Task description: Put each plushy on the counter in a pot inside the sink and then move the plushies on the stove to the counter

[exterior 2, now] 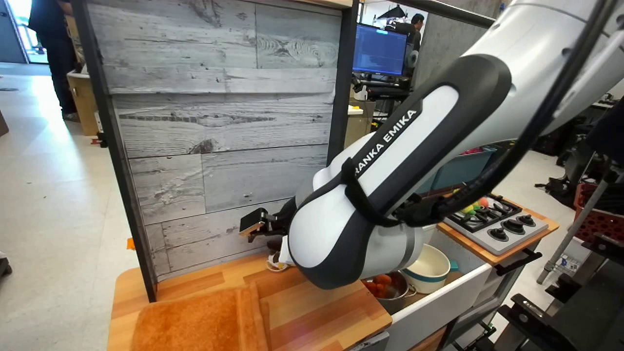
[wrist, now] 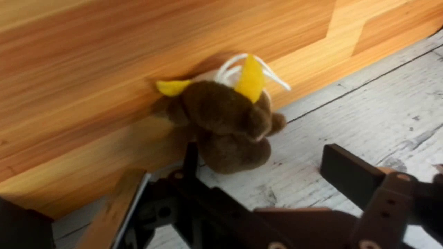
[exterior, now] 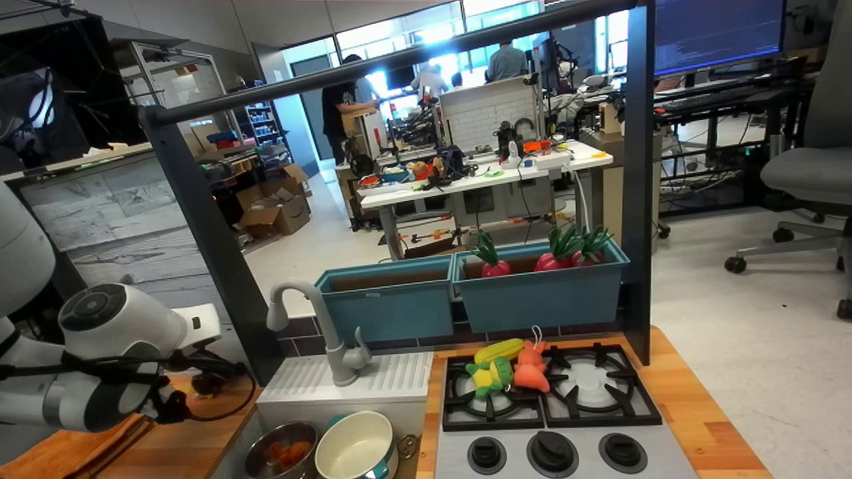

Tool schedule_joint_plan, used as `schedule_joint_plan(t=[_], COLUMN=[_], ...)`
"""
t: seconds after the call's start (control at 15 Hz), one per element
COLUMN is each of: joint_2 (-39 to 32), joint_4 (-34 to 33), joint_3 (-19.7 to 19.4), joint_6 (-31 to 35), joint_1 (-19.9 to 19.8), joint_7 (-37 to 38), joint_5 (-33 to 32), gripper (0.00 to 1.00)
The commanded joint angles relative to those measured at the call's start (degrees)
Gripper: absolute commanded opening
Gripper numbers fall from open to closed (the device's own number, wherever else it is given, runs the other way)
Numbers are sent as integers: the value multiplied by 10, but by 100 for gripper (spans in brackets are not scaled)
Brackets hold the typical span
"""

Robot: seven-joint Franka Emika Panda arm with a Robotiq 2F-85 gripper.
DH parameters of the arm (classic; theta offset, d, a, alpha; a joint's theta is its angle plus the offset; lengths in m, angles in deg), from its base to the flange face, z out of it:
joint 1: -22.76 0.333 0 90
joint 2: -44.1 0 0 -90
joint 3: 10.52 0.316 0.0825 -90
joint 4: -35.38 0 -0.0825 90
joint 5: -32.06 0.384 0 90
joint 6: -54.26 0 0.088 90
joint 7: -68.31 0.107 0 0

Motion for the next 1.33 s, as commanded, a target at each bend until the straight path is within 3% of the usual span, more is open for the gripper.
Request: schedule_joint_plan(t=[0.0, 0.47, 0.6, 0.73, 0.87, 0.93, 1.0, 1.27], joint_2=[5, 42, 73, 128, 189, 218, 244, 239], joint_4=[0, 40, 73, 131, 177, 196, 208, 186], joint_3=[42, 30, 24, 18, -21, -45, -93, -269], joint_6=[-4, -12, -17, -39, -68, -87, -111, -215], joint_1=[-27, -17, -12, -10, 20, 38, 76, 220], joint_7=[-3, 10, 19, 32, 53, 62, 78, 146], joint_5=[-5, 29, 50, 86, 153, 181, 214, 234], gripper=[56, 5, 0, 0, 0, 26, 27, 55])
